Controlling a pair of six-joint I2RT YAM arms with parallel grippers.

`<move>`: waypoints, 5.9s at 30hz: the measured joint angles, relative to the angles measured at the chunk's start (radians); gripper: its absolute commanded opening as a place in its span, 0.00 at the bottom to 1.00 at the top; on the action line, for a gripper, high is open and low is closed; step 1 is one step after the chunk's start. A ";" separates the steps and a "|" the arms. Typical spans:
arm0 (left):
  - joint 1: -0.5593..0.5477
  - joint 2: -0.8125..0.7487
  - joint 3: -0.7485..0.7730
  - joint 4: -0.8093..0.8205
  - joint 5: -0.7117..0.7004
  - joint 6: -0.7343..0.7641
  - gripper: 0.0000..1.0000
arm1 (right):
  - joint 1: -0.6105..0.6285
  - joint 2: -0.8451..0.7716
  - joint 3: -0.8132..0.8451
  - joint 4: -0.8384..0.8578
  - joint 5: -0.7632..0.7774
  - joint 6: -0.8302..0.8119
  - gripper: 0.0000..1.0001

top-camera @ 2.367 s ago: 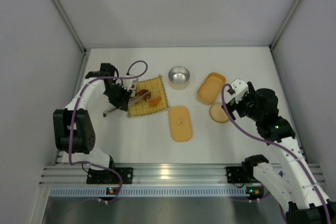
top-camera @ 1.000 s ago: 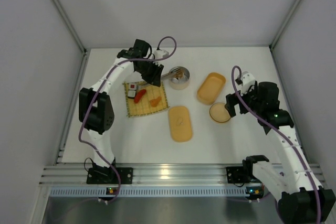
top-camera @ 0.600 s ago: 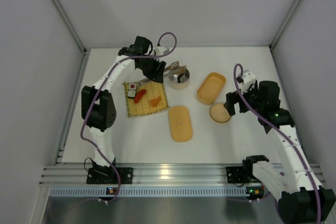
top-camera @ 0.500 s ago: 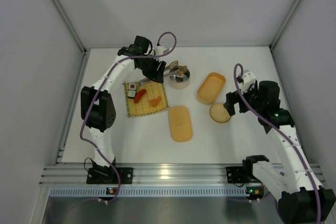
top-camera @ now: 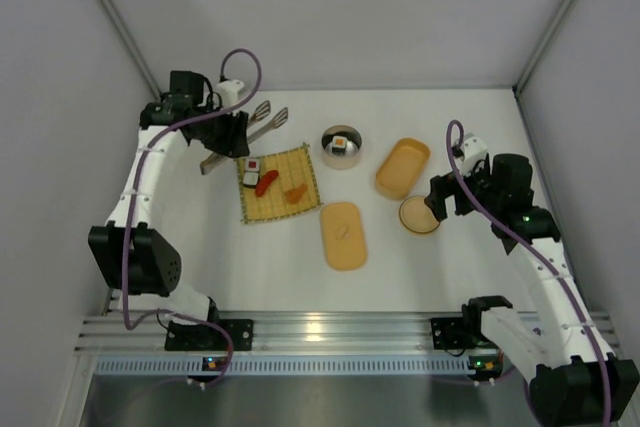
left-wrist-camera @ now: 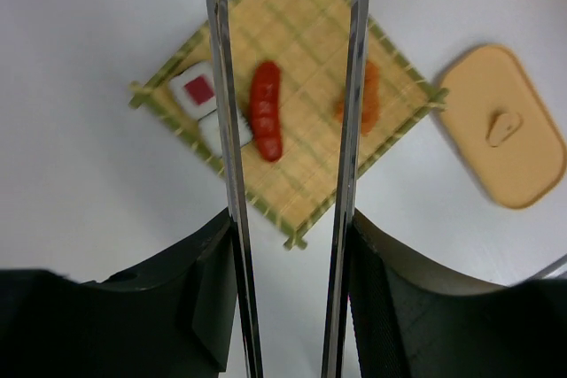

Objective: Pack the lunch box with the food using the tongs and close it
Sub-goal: Place the fake food in the packing box, then pick up the fake food from the plate, then place the fake food in the packing box, then pick up the fake food from the plate.

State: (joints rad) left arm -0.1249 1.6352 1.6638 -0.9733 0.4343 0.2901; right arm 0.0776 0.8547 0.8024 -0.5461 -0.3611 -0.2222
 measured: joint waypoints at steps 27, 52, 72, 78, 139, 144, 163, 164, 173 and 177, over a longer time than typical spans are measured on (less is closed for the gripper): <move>0.094 -0.196 -0.434 0.097 -0.381 -0.206 0.56 | 0.000 0.044 0.005 0.000 -0.003 0.006 0.99; -0.026 -0.082 -0.456 0.166 -0.470 -0.267 0.56 | 0.000 0.052 0.005 0.000 -0.003 -0.003 0.99; -0.080 -0.028 -0.447 0.186 -0.529 -0.270 0.43 | 0.000 0.064 0.005 0.005 -0.003 -0.003 0.99; -0.080 0.010 -0.424 0.185 -0.528 -0.272 0.26 | 0.000 0.064 0.005 0.005 -0.003 -0.005 0.99; -0.220 0.128 0.056 -0.010 -0.115 -0.103 0.51 | -0.009 0.071 0.005 0.007 -0.003 -0.009 0.99; -0.009 -0.017 -0.024 -0.131 -0.055 0.064 0.51 | -0.009 0.071 0.005 0.007 -0.004 -0.009 0.99; 0.335 0.151 -0.014 -0.345 0.008 0.920 0.47 | -0.009 0.084 0.005 0.007 -0.008 -0.010 0.99; 0.336 0.160 -0.012 -0.346 0.003 0.938 0.47 | -0.009 0.085 0.005 0.007 -0.007 -0.010 0.99; 0.347 0.255 0.058 -0.351 -0.009 1.054 0.54 | -0.009 0.115 0.005 0.006 -0.007 -0.010 0.99; 0.357 0.276 0.064 -0.351 -0.019 1.101 0.54 | -0.009 0.115 0.005 0.006 -0.007 -0.010 0.99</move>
State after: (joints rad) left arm 0.2325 1.9114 1.7283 -1.3243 0.4152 1.3911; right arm 0.0689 0.9699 0.8078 -0.5404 -0.3683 -0.2317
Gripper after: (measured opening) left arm 0.542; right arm 0.993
